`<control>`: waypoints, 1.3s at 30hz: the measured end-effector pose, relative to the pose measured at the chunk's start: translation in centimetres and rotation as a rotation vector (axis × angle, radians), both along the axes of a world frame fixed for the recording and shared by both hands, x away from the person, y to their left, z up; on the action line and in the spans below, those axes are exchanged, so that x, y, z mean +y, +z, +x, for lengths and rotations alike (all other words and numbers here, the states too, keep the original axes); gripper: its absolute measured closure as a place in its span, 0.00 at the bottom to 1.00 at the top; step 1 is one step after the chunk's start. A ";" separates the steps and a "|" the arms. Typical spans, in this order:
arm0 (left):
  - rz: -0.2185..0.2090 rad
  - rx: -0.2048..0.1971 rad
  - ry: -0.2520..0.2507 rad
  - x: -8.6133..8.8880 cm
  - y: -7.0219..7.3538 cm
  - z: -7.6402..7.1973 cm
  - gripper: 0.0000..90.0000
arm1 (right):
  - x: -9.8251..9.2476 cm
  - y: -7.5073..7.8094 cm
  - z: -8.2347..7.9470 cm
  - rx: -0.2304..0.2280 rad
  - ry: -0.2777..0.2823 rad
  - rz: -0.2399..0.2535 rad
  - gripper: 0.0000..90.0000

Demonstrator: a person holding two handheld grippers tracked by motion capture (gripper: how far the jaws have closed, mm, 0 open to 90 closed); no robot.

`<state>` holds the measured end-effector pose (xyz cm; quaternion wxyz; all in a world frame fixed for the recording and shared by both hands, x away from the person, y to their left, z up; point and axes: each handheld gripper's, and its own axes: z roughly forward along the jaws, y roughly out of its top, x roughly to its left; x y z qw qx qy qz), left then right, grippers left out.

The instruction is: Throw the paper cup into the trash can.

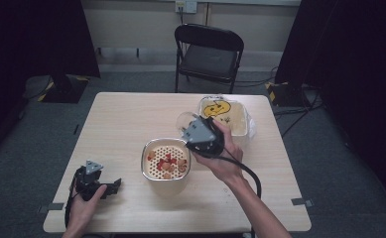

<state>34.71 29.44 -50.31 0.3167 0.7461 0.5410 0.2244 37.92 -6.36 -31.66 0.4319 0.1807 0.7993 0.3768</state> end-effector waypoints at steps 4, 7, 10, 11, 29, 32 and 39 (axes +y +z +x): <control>0.000 -0.001 0.001 0.0 0.0 0.0 0.00 | -1.6 0.4 0.8 0.124 0.025 0.230 0.55; -0.001 -0.001 0.001 0.0 0.0 0.0 0.00 | -2.7 0.5 1.0 0.195 0.053 0.377 0.55; -0.001 -0.001 0.001 0.0 0.0 0.0 0.00 | -4.0 0.4 1.2 0.245 0.079 0.529 0.54; -0.001 -0.001 0.001 0.0 0.0 0.0 0.00 | -4.0 0.4 1.2 0.245 0.079 0.529 0.54; -0.001 -0.001 0.001 0.0 0.0 0.0 0.00 | -9.3 -2.9 -2.2 0.291 0.019 0.549 0.54; 0.000 0.000 0.000 0.0 0.0 0.0 0.00 | -10.5 -4.9 -2.9 0.322 -0.015 0.552 0.54; -0.001 -0.001 0.001 0.0 0.0 0.0 0.00 | -11.2 -8.8 -4.4 0.384 -0.050 0.544 0.53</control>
